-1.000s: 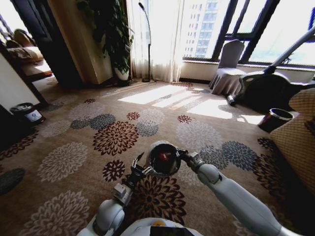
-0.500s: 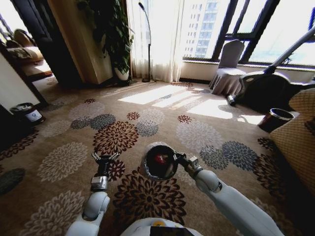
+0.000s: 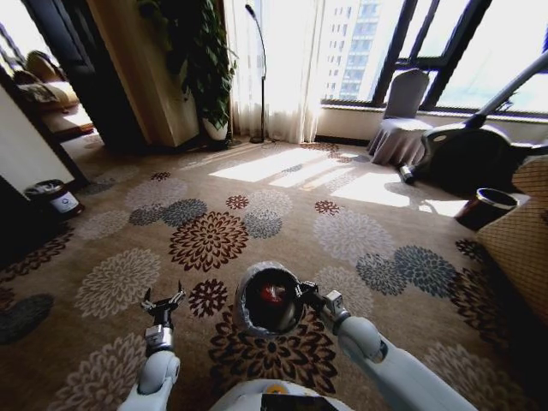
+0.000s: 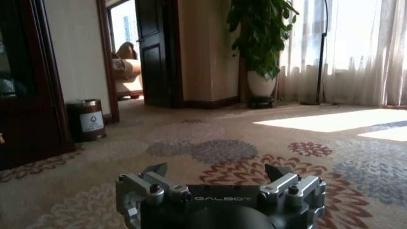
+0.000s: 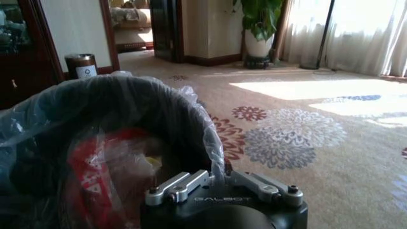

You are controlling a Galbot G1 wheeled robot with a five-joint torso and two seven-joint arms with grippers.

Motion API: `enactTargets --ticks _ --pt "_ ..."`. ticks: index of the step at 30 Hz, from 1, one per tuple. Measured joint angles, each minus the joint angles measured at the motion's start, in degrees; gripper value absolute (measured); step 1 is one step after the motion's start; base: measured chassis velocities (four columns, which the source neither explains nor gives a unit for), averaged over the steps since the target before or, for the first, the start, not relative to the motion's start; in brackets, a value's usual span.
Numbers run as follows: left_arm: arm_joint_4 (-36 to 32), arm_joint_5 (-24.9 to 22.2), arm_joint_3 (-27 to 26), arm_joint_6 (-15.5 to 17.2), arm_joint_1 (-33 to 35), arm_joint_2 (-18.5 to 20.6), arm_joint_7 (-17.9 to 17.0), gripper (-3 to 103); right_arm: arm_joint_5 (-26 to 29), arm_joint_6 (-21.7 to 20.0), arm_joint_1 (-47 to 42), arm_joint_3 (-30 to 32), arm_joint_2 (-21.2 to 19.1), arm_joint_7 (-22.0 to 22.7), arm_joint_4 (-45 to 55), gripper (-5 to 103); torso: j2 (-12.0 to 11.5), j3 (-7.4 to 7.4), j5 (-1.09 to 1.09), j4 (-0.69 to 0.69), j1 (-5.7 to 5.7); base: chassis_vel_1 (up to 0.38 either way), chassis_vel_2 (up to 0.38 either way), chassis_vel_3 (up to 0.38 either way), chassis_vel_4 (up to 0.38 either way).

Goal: Pick up the trash from the ground and place it into the trash bin.

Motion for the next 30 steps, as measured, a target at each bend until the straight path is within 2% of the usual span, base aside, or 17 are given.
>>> enactTargets --ticks 6,13,22,25,26,30 --pt "-4.45 -5.66 1.23 3.27 -0.32 -0.09 1.2 100 0.57 1.22 -2.46 1.82 1.4 0.43 2.64 1 0.0 0.0 0.0 0.0 0.0 0.138 0.121 -0.11 -0.084" --pt "-5.34 -7.02 2.37 4.14 -1.06 0.82 2.31 100 0.31 2.11 -6.46 4.28 2.64 0.51 5.11 1 0.0 0.0 0.02 -0.04 0.0 0.0 -0.069 -0.014 0.047" --pt "-4.06 -7.16 4.53 4.23 -2.22 1.89 3.01 100 0.13 2.43 -10.42 9.07 4.36 0.25 6.11 1 0.0 0.01 0.02 -0.01 0.0 0.147 -0.125 -0.142 0.13" --pt "-3.87 -6.07 5.49 4.35 -2.92 2.02 3.47 100 -0.21 2.88 -12.19 12.12 6.18 -0.42 5.41 1 0.0 0.01 0.0 -0.04 0.0 0.237 -0.247 -0.259 0.219" --pt "-4.88 -5.76 5.58 4.97 -2.43 2.14 3.71 100 -0.56 3.65 -12.58 13.61 7.98 -0.75 4.67 1 0.0 0.0 0.02 -0.04 0.0 0.225 -0.271 -0.285 0.275" --pt "-6.51 -3.68 5.52 5.38 -0.71 2.25 4.07 100 -0.82 6.08 -12.97 14.48 9.54 -2.03 3.9 1 0.0 0.0 0.0 -0.04 0.0 0.258 -0.278 -0.285 0.289"
